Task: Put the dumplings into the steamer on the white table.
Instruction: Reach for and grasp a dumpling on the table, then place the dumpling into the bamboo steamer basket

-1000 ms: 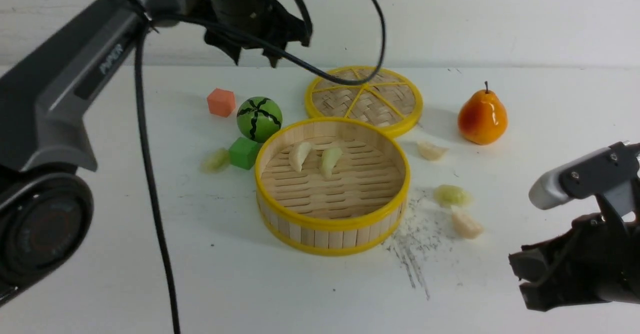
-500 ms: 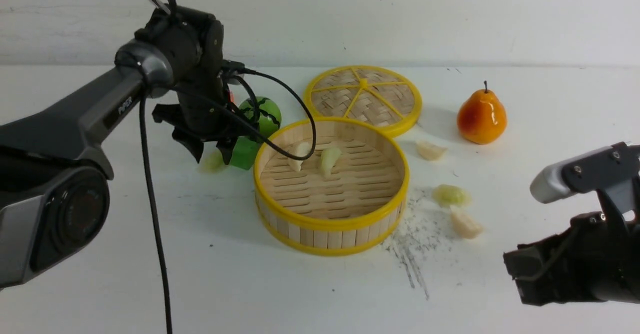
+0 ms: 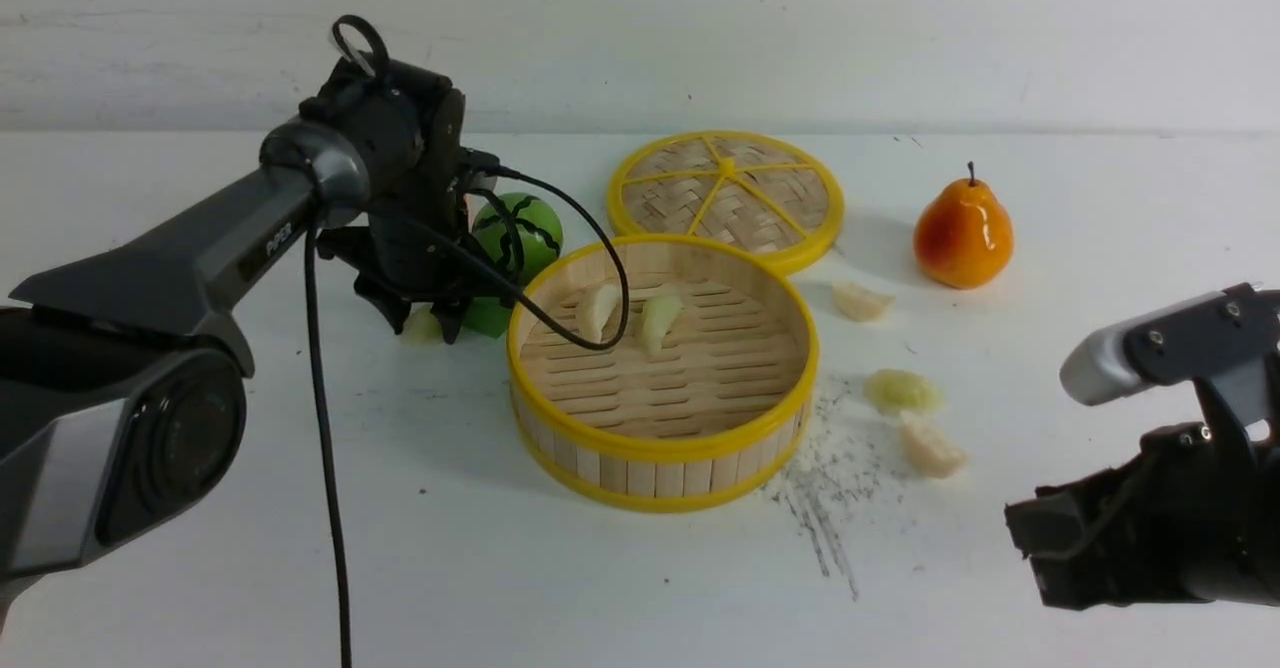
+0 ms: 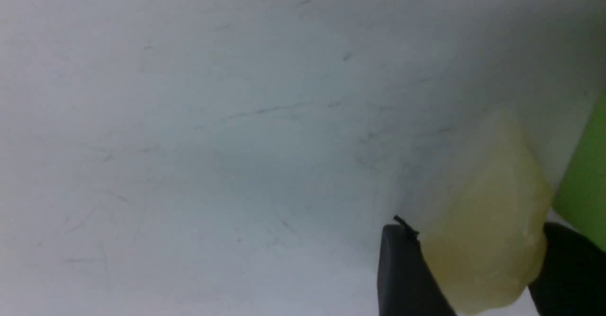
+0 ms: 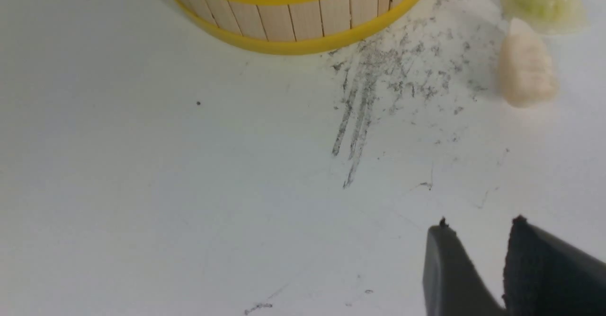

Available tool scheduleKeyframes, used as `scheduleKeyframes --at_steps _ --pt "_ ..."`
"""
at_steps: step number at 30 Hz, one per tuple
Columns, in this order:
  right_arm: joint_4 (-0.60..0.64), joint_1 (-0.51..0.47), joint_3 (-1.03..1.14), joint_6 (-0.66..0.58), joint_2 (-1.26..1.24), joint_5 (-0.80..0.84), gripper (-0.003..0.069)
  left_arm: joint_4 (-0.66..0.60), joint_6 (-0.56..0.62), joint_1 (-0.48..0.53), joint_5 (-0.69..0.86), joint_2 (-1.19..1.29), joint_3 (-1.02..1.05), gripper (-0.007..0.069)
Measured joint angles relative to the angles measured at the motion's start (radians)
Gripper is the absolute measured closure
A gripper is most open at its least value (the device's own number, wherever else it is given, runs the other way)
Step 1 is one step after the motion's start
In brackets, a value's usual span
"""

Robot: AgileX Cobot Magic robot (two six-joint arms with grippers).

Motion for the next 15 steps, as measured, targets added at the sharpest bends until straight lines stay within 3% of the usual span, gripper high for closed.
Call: scheduleKeyframes --at_steps 5,8,9,15 --pt "0.0 0.0 0.0 0.0 0.0 -0.001 0.047 0.001 -0.001 0.0 0.043 0.003 -0.029 0.03" --pt "0.0 0.0 0.0 0.0 0.0 -0.001 0.0469 -0.002 0.0 0.0 0.078 -0.005 -0.068 0.0395" --pt "0.0 0.0 0.0 0.0 0.0 -0.001 0.0468 -0.005 0.0 0.0 0.08 -0.008 -0.078 0.0396" --pt "0.0 0.0 0.0 0.0 0.0 -0.001 0.0463 -0.121 0.026 0.0 0.087 -0.115 -0.164 0.0414"
